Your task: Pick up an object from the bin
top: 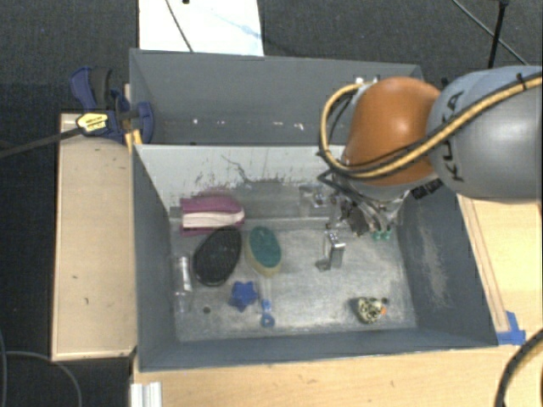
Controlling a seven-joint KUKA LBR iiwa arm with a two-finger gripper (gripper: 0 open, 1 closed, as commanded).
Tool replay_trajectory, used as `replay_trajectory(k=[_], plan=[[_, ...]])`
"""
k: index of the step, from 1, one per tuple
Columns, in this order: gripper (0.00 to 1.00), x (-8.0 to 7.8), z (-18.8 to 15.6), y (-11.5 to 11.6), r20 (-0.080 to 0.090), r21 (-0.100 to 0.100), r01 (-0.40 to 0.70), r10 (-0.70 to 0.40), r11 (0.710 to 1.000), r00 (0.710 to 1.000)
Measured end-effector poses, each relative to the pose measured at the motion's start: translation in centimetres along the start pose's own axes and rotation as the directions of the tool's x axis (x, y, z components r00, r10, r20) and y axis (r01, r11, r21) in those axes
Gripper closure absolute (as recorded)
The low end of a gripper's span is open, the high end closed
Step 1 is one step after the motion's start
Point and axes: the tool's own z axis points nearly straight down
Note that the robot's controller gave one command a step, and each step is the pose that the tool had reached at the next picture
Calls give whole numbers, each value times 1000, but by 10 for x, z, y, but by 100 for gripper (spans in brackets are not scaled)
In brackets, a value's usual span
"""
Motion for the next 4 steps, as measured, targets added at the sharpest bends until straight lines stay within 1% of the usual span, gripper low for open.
replay_trajectory(k=[1,2,3,4], plan=[[0,37,33,-22,-11,3,-80,80,997,997],[0,12,6,9,-2,1,82,-82,997,997],[0,99,61,-3,-18,1,-14,14,1000,1000],[0,100,-7,-100,-1,8,-100,100,995,995]])
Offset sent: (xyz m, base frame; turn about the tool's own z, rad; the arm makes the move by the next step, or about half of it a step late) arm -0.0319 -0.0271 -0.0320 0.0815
